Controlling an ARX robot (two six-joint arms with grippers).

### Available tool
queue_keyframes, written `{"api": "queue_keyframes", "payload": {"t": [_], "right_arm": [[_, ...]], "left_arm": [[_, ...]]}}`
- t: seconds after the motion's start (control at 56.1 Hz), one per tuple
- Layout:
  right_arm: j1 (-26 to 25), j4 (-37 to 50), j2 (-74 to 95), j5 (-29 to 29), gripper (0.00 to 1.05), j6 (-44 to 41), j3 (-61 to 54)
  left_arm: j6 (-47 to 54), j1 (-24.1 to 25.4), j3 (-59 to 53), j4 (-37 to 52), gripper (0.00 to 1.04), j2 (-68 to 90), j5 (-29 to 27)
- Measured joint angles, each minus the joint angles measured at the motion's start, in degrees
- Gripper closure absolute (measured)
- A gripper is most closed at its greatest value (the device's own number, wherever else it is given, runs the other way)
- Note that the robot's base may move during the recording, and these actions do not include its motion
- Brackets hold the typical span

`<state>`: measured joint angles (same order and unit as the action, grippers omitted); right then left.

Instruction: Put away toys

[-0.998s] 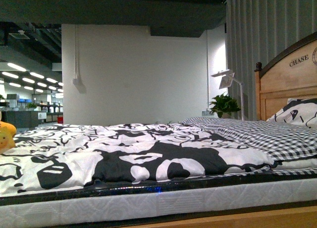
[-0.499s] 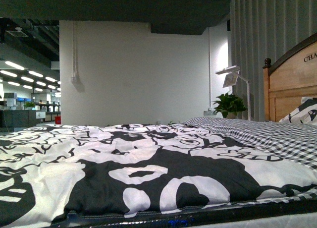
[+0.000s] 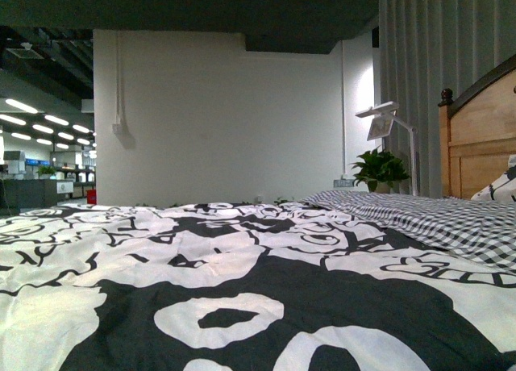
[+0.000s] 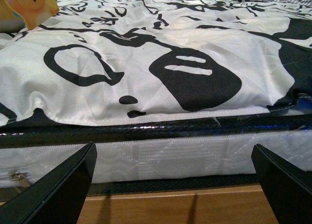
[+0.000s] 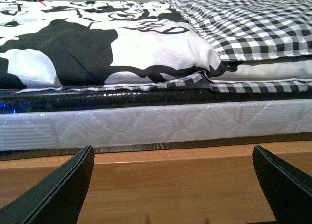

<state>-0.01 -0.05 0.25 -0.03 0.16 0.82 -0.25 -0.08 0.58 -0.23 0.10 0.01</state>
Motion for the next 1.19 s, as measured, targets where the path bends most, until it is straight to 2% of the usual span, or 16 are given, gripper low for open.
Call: {"api": "queue_keyframes", "payload": {"t": [1.194], "right_arm": [[0.0, 0.0, 0.0, 0.0, 0.07, 0.0, 0.0]], "left_arm": [[0.0, -0.1, 0.0, 0.0, 0.06, -0.1, 0.7]]}}
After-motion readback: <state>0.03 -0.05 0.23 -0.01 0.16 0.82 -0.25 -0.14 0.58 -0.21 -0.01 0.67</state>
